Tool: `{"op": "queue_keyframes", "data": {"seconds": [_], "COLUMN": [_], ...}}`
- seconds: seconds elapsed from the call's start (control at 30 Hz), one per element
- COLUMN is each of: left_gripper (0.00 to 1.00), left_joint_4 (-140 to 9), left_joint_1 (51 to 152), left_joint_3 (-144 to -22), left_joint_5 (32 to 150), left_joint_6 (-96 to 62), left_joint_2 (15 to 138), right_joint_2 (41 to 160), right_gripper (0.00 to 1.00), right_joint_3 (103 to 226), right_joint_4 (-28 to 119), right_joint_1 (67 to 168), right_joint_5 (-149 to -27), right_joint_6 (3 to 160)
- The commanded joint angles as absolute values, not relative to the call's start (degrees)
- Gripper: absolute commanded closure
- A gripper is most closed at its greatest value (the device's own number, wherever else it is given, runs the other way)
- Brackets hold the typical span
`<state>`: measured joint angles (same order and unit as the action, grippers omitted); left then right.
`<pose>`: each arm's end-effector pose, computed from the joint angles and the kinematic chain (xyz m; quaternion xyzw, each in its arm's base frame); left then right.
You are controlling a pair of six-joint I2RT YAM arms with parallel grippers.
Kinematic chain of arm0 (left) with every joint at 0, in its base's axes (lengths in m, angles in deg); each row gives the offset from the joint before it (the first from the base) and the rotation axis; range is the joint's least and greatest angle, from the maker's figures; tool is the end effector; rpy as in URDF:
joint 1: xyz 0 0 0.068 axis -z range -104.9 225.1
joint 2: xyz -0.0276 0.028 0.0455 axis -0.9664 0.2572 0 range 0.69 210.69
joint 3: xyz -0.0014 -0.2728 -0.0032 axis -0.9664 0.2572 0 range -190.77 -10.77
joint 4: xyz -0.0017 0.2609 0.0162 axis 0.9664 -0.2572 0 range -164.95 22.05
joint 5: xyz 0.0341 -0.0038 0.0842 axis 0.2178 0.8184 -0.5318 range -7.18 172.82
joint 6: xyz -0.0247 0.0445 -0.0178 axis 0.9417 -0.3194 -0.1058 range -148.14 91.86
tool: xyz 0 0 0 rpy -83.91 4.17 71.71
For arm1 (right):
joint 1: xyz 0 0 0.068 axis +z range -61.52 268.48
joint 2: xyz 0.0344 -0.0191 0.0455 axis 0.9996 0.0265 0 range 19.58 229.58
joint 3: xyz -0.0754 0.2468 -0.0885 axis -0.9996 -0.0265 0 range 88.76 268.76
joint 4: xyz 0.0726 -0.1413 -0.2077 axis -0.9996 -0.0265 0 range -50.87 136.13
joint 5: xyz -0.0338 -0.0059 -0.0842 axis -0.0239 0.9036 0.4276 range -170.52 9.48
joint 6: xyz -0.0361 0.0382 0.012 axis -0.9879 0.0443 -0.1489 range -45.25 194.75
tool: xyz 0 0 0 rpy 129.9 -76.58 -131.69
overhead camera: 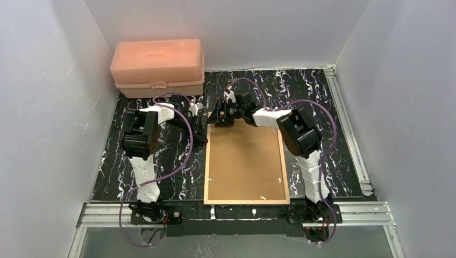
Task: Put the photo into the frame
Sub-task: Install the photo frame at the center of the board.
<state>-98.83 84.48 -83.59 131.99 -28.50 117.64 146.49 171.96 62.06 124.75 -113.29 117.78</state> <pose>0.3728 -0.0890 0.1273 0.1307 0.8937 -0.4205 0.0858 0.3829 0.3048 0.1503 -0.0970 0.8286 0.5023 0.2275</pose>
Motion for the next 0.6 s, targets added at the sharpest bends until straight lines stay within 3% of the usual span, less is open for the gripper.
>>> {"op": "queue_keyframes", "data": {"seconds": [0.0, 0.57], "left_gripper": [1.00, 1.00], "left_joint_4": [-98.75, -98.93], "left_joint_1": [85.58, 85.56], "left_joint_3": [-83.15, -83.27], "left_joint_5": [127.52, 127.31], "left_joint_6": [-30.43, -30.40], "left_joint_2": [119.87, 120.05], "right_joint_2": [147.16, 147.06], "right_gripper": [0.20, 0.21], "right_joint_3": [172.96, 171.83], "right_joint_4": [60.88, 60.34], "right_joint_1": [125.20, 126.88], "right_joint_5": [-114.17, -117.49], "right_joint_6": [116.32, 116.32]}}
